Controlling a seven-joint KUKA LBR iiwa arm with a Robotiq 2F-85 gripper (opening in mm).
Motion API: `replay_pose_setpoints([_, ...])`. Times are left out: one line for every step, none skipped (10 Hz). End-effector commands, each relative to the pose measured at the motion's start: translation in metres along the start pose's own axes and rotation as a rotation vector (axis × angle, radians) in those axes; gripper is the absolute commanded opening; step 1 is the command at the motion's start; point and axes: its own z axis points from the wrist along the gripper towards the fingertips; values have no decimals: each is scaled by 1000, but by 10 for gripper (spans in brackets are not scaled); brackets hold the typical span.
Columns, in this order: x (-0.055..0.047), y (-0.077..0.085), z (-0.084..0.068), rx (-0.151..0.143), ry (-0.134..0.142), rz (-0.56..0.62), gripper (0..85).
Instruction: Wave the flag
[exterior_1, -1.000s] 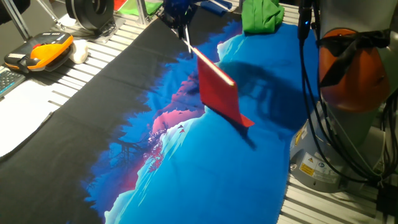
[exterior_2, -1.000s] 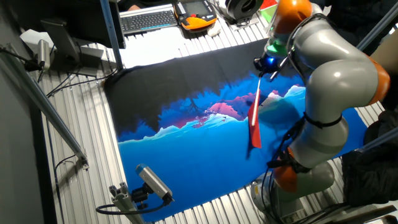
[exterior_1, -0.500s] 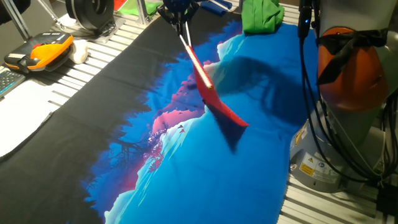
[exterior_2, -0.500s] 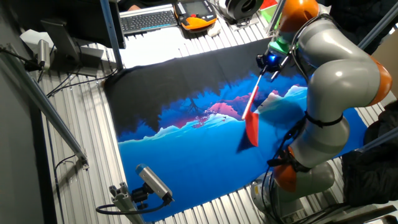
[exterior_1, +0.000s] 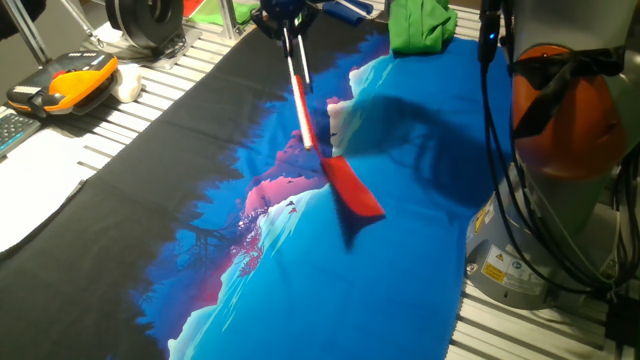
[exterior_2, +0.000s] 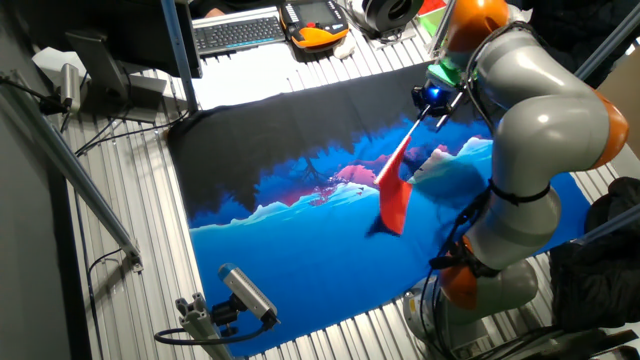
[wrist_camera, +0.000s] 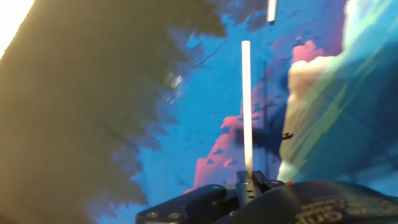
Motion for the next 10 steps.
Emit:
replay_pose_setpoints([0,0,0,24,17,-212,0])
replay_pose_setpoints([0,0,0,27,46,-306,0])
replay_pose_setpoints([0,0,0,41,61,-413,0])
replay_pose_setpoints([0,0,0,84,44,-507,0])
replay_pose_setpoints([0,0,0,109,29,-574,0])
replay_pose_setpoints([0,0,0,104,34,-615,0])
replay_pose_setpoints([0,0,0,105,41,-647,0])
replay_pose_setpoints([0,0,0,126,33,-715,0])
replay_pose_setpoints([0,0,0,153,23,-787,0])
replay_pose_setpoints([0,0,0,156,23,-839,0])
